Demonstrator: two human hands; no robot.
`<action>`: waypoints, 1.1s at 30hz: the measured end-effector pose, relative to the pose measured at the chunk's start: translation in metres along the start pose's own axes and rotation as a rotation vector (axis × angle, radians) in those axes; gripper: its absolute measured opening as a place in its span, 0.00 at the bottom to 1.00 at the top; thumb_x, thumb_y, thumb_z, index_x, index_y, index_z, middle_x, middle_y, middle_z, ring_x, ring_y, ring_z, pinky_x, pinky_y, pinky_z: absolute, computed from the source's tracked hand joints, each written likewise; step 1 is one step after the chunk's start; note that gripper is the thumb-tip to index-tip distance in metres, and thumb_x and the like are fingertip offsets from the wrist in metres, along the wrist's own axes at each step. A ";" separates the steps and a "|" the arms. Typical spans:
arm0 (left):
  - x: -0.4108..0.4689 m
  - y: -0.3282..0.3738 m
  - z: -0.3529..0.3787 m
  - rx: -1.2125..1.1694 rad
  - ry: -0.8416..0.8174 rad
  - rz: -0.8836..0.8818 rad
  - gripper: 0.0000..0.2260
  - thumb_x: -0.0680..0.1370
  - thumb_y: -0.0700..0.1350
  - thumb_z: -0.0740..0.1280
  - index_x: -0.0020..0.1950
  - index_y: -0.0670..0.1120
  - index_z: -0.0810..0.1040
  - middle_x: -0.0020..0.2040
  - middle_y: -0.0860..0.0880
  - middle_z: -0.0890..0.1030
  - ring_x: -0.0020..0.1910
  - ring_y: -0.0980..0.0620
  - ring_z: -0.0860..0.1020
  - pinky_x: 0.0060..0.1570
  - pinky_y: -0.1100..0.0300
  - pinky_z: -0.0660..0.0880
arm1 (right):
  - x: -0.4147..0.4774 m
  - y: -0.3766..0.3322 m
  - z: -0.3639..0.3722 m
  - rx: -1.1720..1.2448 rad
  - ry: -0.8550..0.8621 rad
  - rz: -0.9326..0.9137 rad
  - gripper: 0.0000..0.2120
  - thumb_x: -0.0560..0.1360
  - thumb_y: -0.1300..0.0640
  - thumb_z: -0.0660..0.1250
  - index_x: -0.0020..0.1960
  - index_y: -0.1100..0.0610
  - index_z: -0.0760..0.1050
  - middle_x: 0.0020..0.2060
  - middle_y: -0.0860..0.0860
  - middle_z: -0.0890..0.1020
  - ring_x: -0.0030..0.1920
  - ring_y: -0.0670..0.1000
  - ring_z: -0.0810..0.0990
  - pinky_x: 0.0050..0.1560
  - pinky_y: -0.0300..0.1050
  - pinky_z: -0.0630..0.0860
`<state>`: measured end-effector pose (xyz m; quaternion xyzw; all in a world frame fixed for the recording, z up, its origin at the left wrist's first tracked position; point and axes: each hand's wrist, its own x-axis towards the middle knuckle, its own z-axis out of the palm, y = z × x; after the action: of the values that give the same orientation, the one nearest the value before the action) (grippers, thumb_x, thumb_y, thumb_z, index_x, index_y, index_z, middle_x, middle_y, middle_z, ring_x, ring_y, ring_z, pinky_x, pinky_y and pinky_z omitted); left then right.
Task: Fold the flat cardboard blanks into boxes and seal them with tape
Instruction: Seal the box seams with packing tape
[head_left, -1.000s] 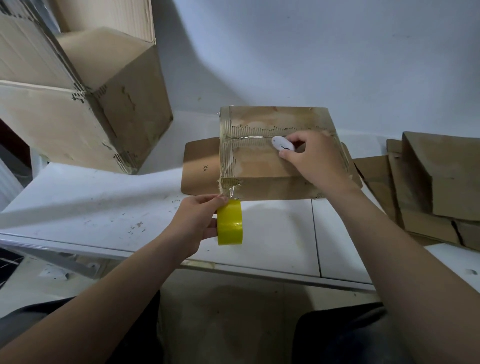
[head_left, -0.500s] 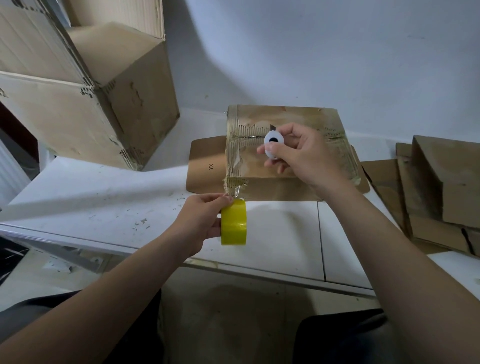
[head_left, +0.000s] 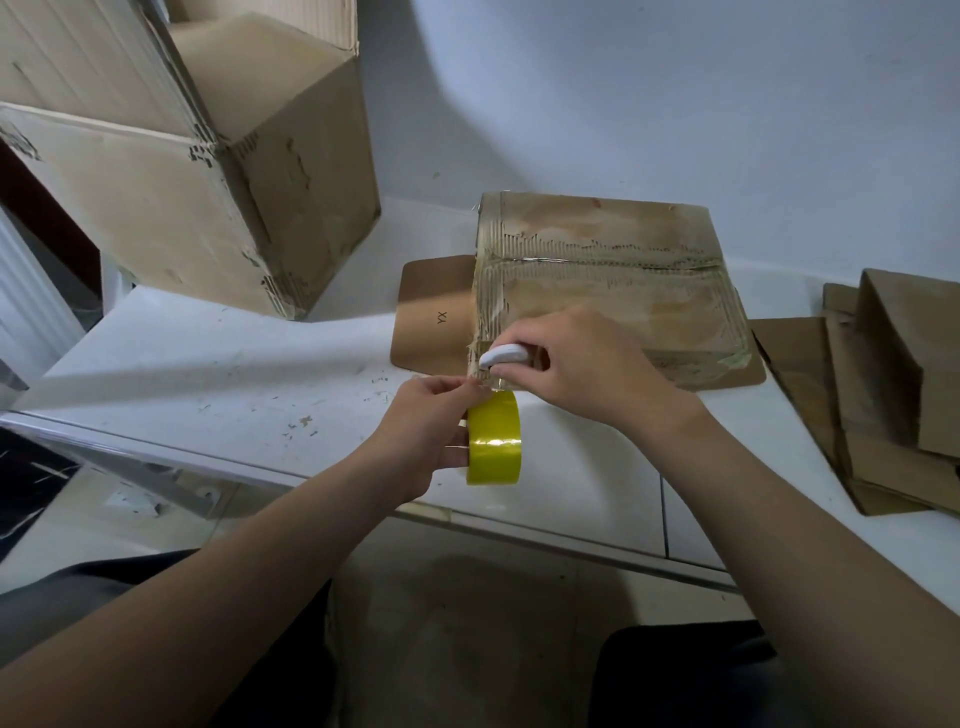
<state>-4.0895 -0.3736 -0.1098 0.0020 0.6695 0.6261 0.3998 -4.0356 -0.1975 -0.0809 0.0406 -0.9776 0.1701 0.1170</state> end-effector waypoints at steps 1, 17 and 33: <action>0.000 0.000 0.000 0.000 -0.001 0.000 0.14 0.80 0.46 0.71 0.64 0.43 0.77 0.54 0.43 0.81 0.46 0.43 0.85 0.39 0.52 0.82 | 0.001 -0.001 0.001 -0.021 0.012 -0.002 0.08 0.76 0.44 0.71 0.52 0.44 0.83 0.43 0.42 0.84 0.41 0.47 0.78 0.36 0.37 0.61; -0.004 0.000 0.001 0.038 0.018 -0.047 0.13 0.80 0.45 0.70 0.63 0.44 0.78 0.56 0.43 0.80 0.46 0.43 0.83 0.33 0.55 0.81 | -0.001 0.022 -0.004 0.066 -0.131 0.067 0.07 0.67 0.49 0.74 0.35 0.49 0.77 0.31 0.44 0.75 0.34 0.46 0.73 0.35 0.49 0.73; -0.013 0.014 -0.032 0.329 -0.016 -0.082 0.09 0.80 0.46 0.69 0.59 0.45 0.81 0.52 0.45 0.80 0.44 0.44 0.82 0.34 0.56 0.80 | 0.016 0.043 -0.001 -0.141 0.442 0.472 0.21 0.77 0.39 0.66 0.65 0.48 0.76 0.61 0.53 0.73 0.62 0.60 0.67 0.65 0.52 0.64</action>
<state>-4.1052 -0.4040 -0.0942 0.0452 0.7594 0.4911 0.4243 -4.0561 -0.1571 -0.0901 -0.2332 -0.9203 0.1293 0.2863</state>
